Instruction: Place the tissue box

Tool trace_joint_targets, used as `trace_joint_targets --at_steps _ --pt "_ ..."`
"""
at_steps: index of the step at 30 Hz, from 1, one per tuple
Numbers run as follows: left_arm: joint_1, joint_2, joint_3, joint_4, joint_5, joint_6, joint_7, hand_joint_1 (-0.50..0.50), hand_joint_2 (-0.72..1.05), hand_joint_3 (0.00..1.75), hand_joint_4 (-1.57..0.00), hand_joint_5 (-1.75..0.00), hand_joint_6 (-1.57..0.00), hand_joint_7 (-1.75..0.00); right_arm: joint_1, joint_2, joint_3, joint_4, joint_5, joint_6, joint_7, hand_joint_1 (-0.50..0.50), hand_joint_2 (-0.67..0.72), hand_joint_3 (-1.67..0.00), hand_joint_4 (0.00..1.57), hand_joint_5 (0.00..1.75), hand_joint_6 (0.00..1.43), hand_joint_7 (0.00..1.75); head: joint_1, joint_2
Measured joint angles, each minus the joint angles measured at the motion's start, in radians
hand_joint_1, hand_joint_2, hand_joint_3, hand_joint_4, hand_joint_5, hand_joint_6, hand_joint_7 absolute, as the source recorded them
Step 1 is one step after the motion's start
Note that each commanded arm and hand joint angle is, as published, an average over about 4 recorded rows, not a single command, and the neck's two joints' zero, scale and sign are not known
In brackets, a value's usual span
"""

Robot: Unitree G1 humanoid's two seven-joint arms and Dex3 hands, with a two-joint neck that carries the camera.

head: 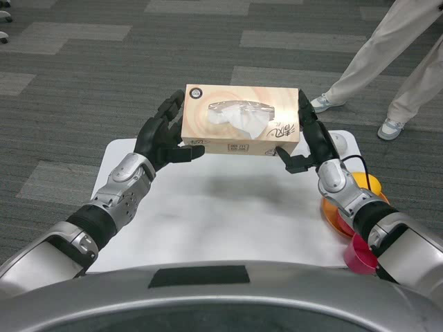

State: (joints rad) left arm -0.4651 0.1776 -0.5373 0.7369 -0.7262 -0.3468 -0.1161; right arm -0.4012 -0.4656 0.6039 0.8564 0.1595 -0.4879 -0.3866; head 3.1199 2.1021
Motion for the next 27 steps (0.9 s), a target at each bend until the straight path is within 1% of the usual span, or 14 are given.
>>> trace_joint_targets --at_steps 3,10,16,20,24,27 --pt "0.01 0.0 0.001 -0.001 0.0 -0.002 -0.001 0.5 1.05 0.35 0.0 0.0 0.0 0.0 0.011 -0.008 0.004 -0.017 0.0 -0.001 -0.001 -0.21 -0.54 -1.27 0.23 0.0 0.0 0.0 0.002 0.002" --pt "0.036 0.0 -0.005 -0.001 0.0 -0.002 -0.004 0.5 1.05 0.35 0.0 0.0 0.0 0.0 0.018 -0.024 0.04 -0.027 0.0 -0.001 -0.002 -0.21 -0.54 -1.27 0.26 0.0 0.0 0.0 0.006 0.003" --pt "0.046 0.002 -0.006 -0.001 0.0 -0.002 -0.004 0.5 1.05 0.35 0.0 0.0 0.0 0.0 0.018 -0.027 0.061 -0.024 0.003 -0.001 -0.005 -0.21 -0.54 -1.27 0.29 0.0 0.0 0.02 0.009 0.001" --pt "0.054 0.004 -0.009 -0.001 0.001 -0.002 -0.005 0.5 1.05 0.35 0.0 0.0 0.0 0.0 0.018 -0.026 0.074 -0.001 0.003 -0.002 -0.005 -0.21 -0.54 -1.27 0.31 0.0 0.0 0.0 0.01 -0.001" --pt "0.058 0.005 -0.014 0.0 0.001 -0.002 -0.008 0.5 1.05 0.35 0.0 0.0 0.0 0.0 0.017 -0.023 0.081 0.024 0.003 -0.003 -0.004 -0.21 -0.54 -1.35 0.34 0.0 0.0 0.0 0.012 -0.002" --pt "0.058 0.005 -0.017 0.007 0.001 -0.003 -0.012 0.5 1.05 0.35 0.0 0.0 0.0 0.0 0.016 -0.019 0.088 0.044 0.003 -0.004 -0.001 -0.21 -0.54 -1.35 0.34 0.0 0.0 0.0 0.01 -0.002"
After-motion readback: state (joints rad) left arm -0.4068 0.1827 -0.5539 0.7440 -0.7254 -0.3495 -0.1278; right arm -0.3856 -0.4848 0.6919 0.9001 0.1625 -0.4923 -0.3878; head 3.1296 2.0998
